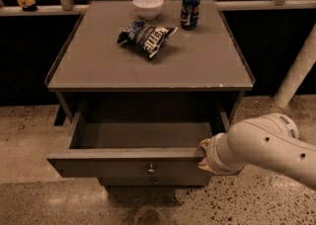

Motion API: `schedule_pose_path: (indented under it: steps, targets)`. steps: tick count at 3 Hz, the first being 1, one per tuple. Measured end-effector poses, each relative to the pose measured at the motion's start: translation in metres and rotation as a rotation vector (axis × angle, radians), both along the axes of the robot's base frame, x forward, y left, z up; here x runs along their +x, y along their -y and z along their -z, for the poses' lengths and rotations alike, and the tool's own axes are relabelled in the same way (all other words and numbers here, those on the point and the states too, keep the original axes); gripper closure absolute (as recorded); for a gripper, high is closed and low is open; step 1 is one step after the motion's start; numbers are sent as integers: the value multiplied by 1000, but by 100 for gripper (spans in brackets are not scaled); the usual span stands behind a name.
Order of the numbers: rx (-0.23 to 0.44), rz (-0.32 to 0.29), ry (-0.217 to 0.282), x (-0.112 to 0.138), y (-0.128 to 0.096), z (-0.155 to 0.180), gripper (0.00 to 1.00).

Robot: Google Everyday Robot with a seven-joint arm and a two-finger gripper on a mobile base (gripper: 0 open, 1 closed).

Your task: Open top drawer

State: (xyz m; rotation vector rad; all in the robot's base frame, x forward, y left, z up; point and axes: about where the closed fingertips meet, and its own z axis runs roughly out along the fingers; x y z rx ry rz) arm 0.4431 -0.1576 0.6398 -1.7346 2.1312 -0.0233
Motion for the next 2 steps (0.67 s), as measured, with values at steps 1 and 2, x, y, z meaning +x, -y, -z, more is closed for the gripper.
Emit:
schedule_pose_path:
  steps: [1,2]
  targets:
    - [0,0,9,-12,2,5,100]
    - [-1,3,10,-22,3,2,100]
